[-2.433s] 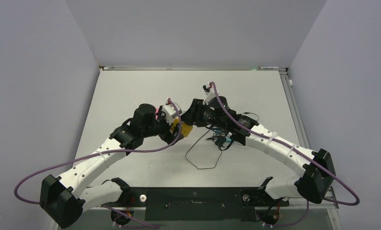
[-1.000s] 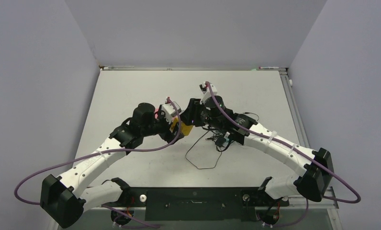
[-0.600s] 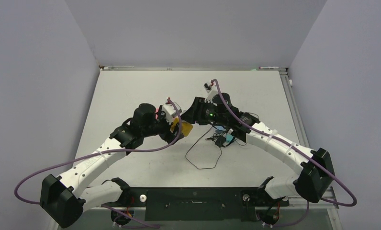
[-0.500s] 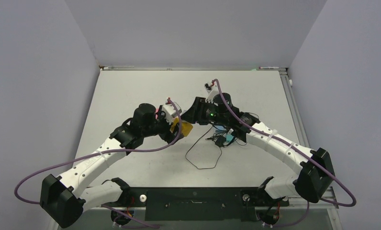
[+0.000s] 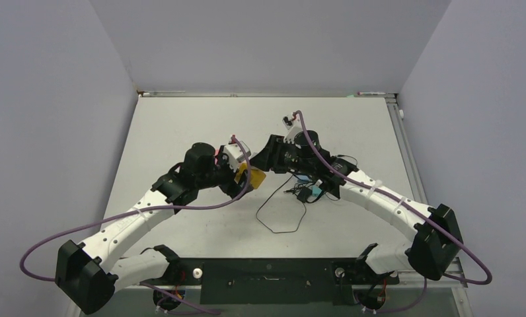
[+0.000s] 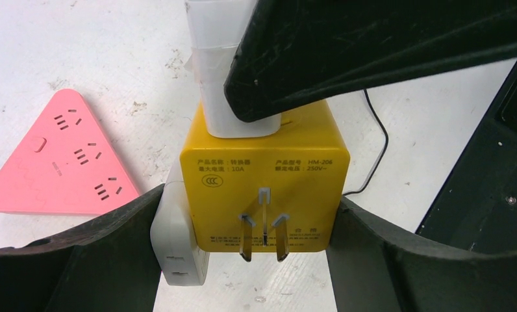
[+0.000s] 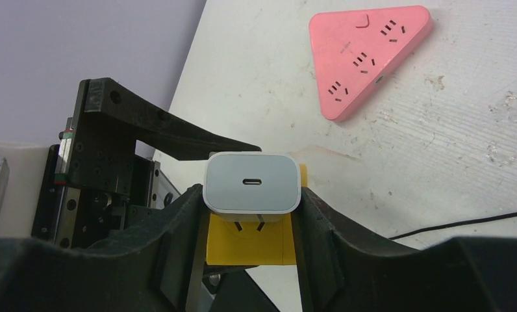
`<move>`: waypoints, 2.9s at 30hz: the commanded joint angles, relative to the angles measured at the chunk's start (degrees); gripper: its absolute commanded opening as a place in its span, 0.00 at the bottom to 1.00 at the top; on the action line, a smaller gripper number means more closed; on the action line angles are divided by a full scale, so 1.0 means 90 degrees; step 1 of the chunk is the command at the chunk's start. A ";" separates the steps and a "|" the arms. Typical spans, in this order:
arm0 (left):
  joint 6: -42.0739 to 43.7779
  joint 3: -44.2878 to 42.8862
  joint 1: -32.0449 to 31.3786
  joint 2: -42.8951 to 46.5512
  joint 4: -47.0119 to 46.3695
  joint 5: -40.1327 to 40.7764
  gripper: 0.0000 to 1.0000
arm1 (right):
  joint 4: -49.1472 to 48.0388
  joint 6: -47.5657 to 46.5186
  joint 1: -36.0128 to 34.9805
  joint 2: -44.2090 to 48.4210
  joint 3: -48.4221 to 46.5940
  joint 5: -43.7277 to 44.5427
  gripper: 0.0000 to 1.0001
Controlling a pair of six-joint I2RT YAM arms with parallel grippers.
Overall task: Pull the plug off the socket
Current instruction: Remove the plug from the socket.
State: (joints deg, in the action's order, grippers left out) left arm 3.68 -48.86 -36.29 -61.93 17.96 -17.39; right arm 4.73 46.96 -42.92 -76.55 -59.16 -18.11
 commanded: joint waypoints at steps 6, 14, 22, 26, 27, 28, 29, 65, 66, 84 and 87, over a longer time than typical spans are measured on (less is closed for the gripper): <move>0.0074 -0.0132 -0.0001 0.0145 -0.0511 0.0090 0.00 | 0.1012 -0.0728 -0.1011 0.0209 -0.0927 0.2085 0.05; 0.0069 -0.0128 0.0000 0.0153 -0.0513 0.0114 0.00 | 0.1612 -0.1118 -0.1641 0.0110 -0.1371 0.3341 0.05; -0.0011 -0.0128 0.0009 0.0153 -0.0566 -0.0011 0.00 | 0.1928 -0.1574 -0.2365 -0.0135 -0.1784 0.4364 0.05; -0.0041 -0.0136 0.0028 0.0147 -0.0574 -0.0061 0.00 | 0.1917 -0.1621 -0.2436 -0.0198 -0.1820 0.4340 0.05; -0.0040 -0.0136 0.0036 0.0151 -0.0585 -0.0062 0.00 | 0.1902 -0.1606 -0.2420 -0.0193 -0.1810 0.4304 0.05; -0.0042 -0.0137 0.0038 0.0155 -0.0580 -0.0064 0.00 | 0.1882 -0.1585 -0.2372 -0.0181 -0.1808 0.4246 0.05; -0.0039 -0.0132 0.0038 0.0158 -0.0585 -0.0067 0.00 | 0.1864 -0.1557 -0.2312 -0.0164 -0.1798 0.4145 0.05; 0.0091 -0.0271 0.0029 0.0150 -0.0628 -0.0320 0.00 | 0.1299 -0.0572 0.0285 -0.0825 -0.1650 -0.0714 0.05; 0.0101 -0.0282 0.0036 0.0140 -0.0617 -0.0303 0.00 | 0.1292 -0.0565 0.0286 -0.0884 -0.1683 -0.0764 0.05; 0.0017 -0.0439 0.0304 0.0007 -0.0626 -0.0647 0.00 | 0.0802 -0.0937 -0.0088 -0.1297 -0.1849 -0.0185 0.05; -0.0071 -0.0443 0.0442 -0.0002 -0.0688 -0.0797 0.00 | 0.0772 -0.1210 -0.0251 -0.1397 -0.1908 -0.0054 0.05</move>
State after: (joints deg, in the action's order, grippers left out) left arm 3.20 -48.88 -32.93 -62.50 18.72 -17.58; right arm 14.83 39.31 -42.72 -87.13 -73.60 -22.65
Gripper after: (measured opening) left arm 0.730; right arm 0.448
